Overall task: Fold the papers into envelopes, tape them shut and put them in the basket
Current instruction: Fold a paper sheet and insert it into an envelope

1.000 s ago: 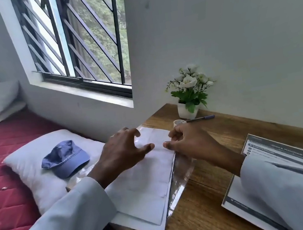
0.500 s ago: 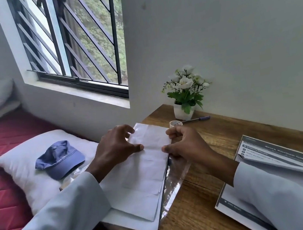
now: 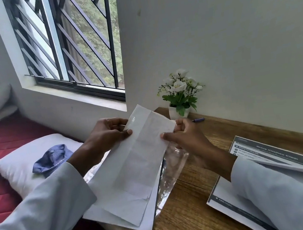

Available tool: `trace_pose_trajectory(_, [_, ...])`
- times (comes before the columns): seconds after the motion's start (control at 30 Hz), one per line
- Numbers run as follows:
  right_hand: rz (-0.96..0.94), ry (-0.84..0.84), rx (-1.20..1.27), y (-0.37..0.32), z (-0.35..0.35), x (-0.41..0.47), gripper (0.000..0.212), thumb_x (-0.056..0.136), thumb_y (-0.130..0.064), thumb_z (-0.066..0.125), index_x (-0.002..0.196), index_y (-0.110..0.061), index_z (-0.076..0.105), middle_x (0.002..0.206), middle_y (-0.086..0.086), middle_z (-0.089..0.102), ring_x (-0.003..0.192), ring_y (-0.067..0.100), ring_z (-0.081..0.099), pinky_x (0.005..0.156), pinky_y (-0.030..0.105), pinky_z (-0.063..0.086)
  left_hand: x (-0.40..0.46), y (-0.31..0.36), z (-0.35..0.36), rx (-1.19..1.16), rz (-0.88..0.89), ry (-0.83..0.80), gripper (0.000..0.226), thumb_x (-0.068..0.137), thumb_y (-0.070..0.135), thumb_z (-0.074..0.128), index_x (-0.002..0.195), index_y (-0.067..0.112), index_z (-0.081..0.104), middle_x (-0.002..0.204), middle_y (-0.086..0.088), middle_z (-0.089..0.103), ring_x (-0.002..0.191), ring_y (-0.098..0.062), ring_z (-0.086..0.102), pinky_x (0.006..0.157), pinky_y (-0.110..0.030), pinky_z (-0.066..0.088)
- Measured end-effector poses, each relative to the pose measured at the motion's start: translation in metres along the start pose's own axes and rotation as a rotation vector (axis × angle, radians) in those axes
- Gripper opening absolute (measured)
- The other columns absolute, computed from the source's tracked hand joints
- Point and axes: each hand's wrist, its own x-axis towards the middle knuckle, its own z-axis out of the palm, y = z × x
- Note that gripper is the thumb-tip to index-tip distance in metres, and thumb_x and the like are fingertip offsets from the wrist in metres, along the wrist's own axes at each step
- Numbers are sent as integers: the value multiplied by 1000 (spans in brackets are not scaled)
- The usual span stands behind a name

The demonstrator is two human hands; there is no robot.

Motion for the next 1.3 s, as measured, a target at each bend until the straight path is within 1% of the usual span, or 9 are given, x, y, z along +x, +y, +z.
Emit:
trace_pose_trajectory(0.27, [-56, -21, 222, -27, -18, -4, 48, 79, -8, 79, 123, -11, 58, 111, 11, 69, 89, 22, 72, 60, 24, 59, 1, 35, 8, 136, 98, -144, 27, 88, -5, 65, 113, 2, 71, 94, -20, 68, 66, -19, 67, 54, -22, 56])
trace_pose_trajectory(0.43, [-177, 104, 180, -45, -44, -8, 37, 73, -2, 81, 107, -11, 69, 102, 10, 72, 90, 27, 71, 65, 28, 61, 6, 57, 32, 267, 177, -172, 26, 89, -2, 65, 110, 11, 75, 100, -24, 72, 81, -30, 65, 81, -46, 54])
trace_pose_trajectory(0.5, [-244, 170, 112, -52, -62, -13, 31, 72, -3, 82, 99, -14, 72, 94, 7, 74, 85, 24, 72, 64, 28, 61, 11, 65, 49, 333, 225, -181, 26, 90, 1, 66, 111, 14, 75, 99, -20, 74, 85, -32, 66, 84, -48, 53])
trace_pose_trajectory(0.63, [-373, 326, -105, -58, -99, -27, 21, 72, -5, 82, 86, -20, 75, 80, -1, 74, 73, 16, 69, 69, 36, 59, 23, 72, 87, 421, 299, -200, 29, 90, 8, 68, 116, 20, 74, 98, 1, 76, 90, -23, 70, 84, -41, 57])
trace_pose_trajectory(0.77, [-386, 403, -199, -50, -142, -46, 15, 74, -11, 81, 85, -20, 76, 73, -5, 71, 60, 2, 60, 59, 23, 47, 32, 71, 139, 422, 412, -271, 27, 89, 6, 68, 112, 20, 74, 87, 18, 73, 81, -6, 66, 74, -27, 51])
trace_pose_trajectory(0.87, [-321, 401, -216, -43, -165, -59, 15, 74, -15, 81, 86, -20, 75, 78, 1, 72, 66, 10, 63, 64, 34, 52, 34, 68, 166, 415, 477, -326, 29, 91, 3, 65, 111, 23, 74, 87, 27, 73, 81, 5, 67, 75, -21, 52])
trace_pose_trajectory(1.0, [-255, 462, -213, -27, -201, -79, 10, 75, -16, 81, 82, -14, 73, 83, 9, 73, 82, 32, 71, 72, 47, 57, 38, 71, 208, 438, 578, -417, 31, 94, 7, 63, 112, 30, 74, 100, 22, 75, 92, 6, 68, 80, -19, 55])
trace_pose_trajectory(1.17, [-305, 591, -325, -7, -225, -99, 19, 71, -25, 85, 68, -18, 68, 58, -10, 63, 50, 4, 53, 52, 25, 44, 39, 74, 250, 521, 637, -465, 26, 94, 8, 63, 105, 27, 78, 99, 19, 76, 92, 3, 68, 84, -25, 53])
trace_pose_trajectory(1.3, [-340, 662, -369, 4, -233, -106, 25, 69, -26, 87, 65, -18, 63, 49, -13, 55, 42, 1, 44, 44, 18, 38, 37, 74, 274, 617, 649, -495, 19, 94, 11, 60, 97, 17, 78, 96, -1, 77, 95, -20, 68, 81, -31, 52])
